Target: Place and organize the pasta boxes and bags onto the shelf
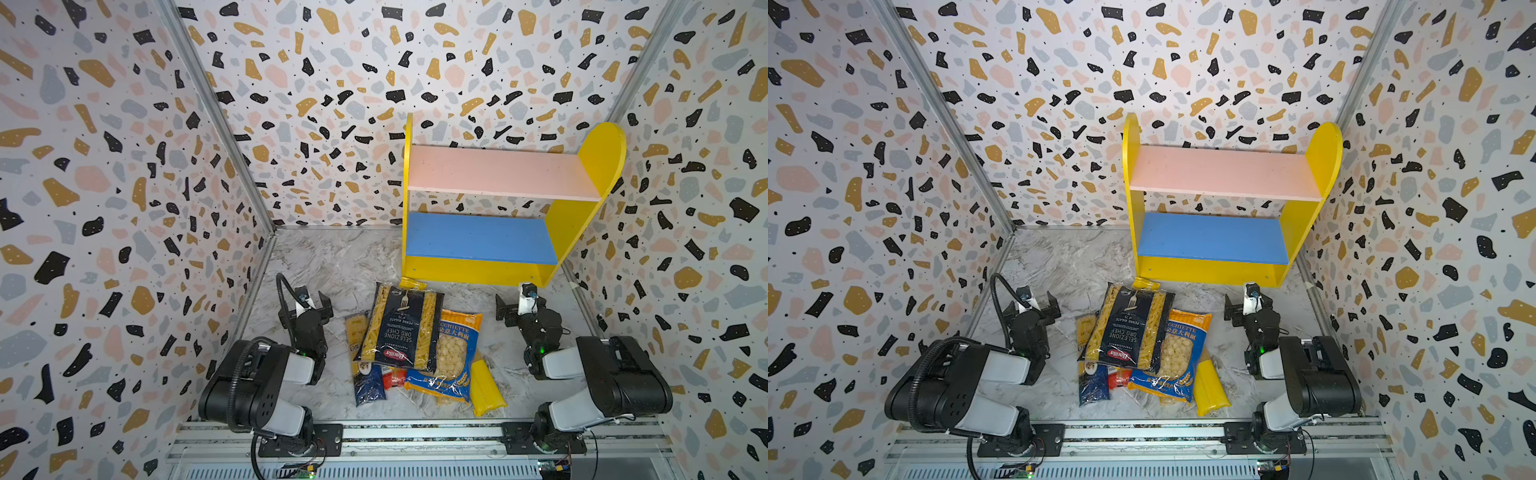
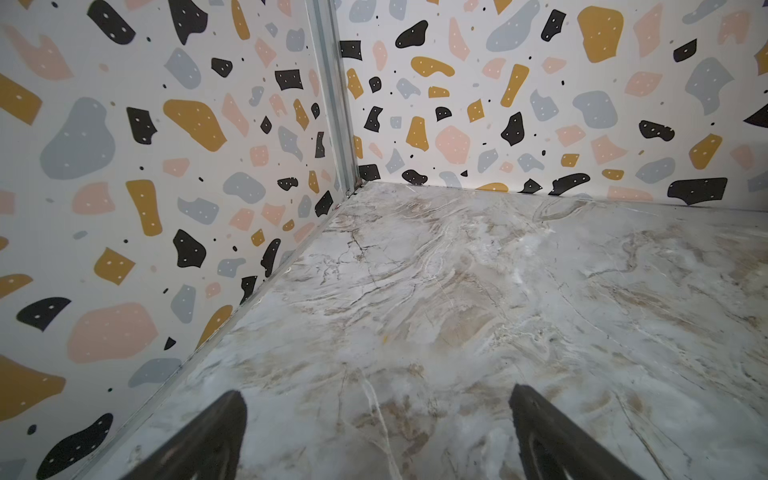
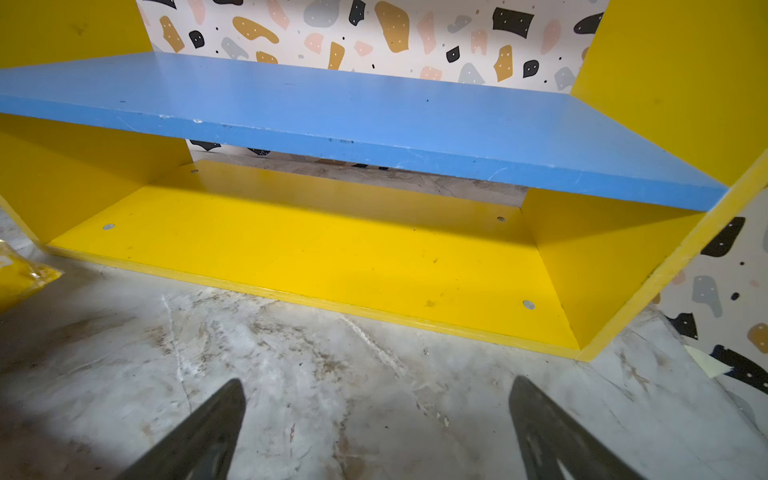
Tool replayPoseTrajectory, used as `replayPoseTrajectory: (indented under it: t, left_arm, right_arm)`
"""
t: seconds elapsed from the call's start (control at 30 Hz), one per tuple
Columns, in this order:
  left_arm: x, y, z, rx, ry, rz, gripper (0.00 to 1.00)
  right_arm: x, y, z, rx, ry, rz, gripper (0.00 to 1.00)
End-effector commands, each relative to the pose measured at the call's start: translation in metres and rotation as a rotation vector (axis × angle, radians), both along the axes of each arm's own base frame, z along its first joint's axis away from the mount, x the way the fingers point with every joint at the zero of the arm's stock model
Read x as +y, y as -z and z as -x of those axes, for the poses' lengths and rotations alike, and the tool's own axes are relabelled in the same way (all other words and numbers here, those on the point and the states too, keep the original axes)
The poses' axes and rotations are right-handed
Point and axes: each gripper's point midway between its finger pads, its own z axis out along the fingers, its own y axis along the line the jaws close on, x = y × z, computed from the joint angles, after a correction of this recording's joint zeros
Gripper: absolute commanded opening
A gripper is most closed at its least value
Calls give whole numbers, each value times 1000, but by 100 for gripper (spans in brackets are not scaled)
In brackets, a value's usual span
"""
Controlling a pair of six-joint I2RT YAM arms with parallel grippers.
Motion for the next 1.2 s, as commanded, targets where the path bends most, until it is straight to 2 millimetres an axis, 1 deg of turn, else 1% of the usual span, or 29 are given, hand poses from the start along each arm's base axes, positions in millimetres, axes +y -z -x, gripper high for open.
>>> replayPoseTrajectory:
  t: [0.0, 0.97, 1.03, 1.17]
  left_arm:
    - [1, -15, -3, -55, -3, 1, 100]
    - [1, -15, -5, -53, 10, 5, 99]
    - [-6, -15, -8, -41, 56, -8, 100]
    - [-8, -17, -7, -47, 70, -2, 99]
  right_arm:
    - [1, -10, -3, -27, 1, -1, 99]
    - [0, -10, -3, -29, -2, -8, 99]
    - [-7, -14, -4, -33, 59, -6, 99]
    - [-25, -30, -5, -9, 254, 8, 99]
